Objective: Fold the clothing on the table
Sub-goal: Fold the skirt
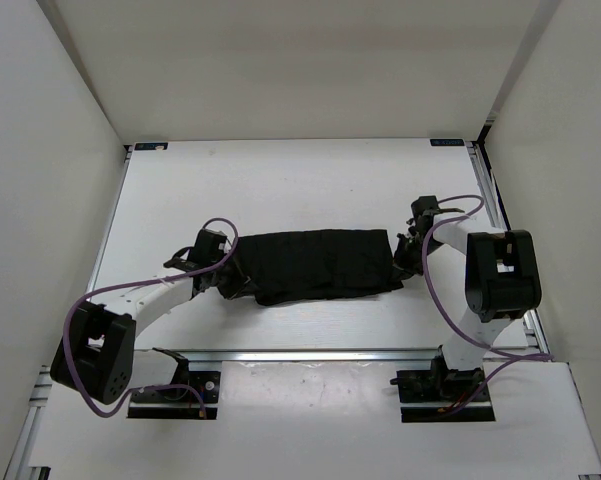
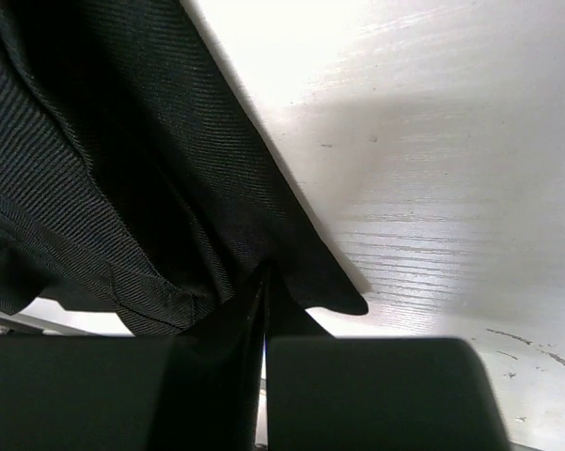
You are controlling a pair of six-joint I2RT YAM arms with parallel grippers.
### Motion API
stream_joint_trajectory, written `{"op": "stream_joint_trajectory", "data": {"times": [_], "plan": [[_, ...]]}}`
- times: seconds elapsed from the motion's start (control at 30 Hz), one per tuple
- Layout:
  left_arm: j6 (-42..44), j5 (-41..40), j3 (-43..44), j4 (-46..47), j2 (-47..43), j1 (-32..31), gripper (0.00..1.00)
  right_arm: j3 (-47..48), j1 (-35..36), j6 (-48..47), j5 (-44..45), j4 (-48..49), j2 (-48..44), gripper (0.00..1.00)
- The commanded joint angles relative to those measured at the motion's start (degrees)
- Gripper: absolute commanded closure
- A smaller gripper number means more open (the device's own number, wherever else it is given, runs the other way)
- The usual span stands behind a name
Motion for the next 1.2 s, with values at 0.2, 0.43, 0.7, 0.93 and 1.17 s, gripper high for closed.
{"op": "stream_joint_trajectory", "data": {"times": [0.2, 0.43, 0.7, 0.93, 1.17], "plan": [[-0.99, 4.61, 7.56, 1.22, 4.43, 0.77, 1.00, -3.20, -0.46, -0.61, 1.67, 1.04, 2.52, 1.00], [-10.19, 20.86, 15.75, 25.85, 10.15, 3.94, 1.00, -3.38, -1.07, -0.79, 1.59, 1.13, 3.14, 1.00], [4.53, 6.50, 9.27, 11.34, 6.20, 8.77, 1.00, -2.32, -0.28, -1.31, 1.23, 0.52, 5.16, 1.00], [7.53, -1.98, 5.81, 5.62, 8.31, 10.44, 1.00, -1.71, -1.42, -1.85, 1.76, -0.10, 5.08, 1.00], [-3.88, 21.64, 14.33, 30.28, 10.33, 8.95, 1.00, -1.27, -1.69, -2.46, 1.41, -0.28, 5.95, 1.00]]}}
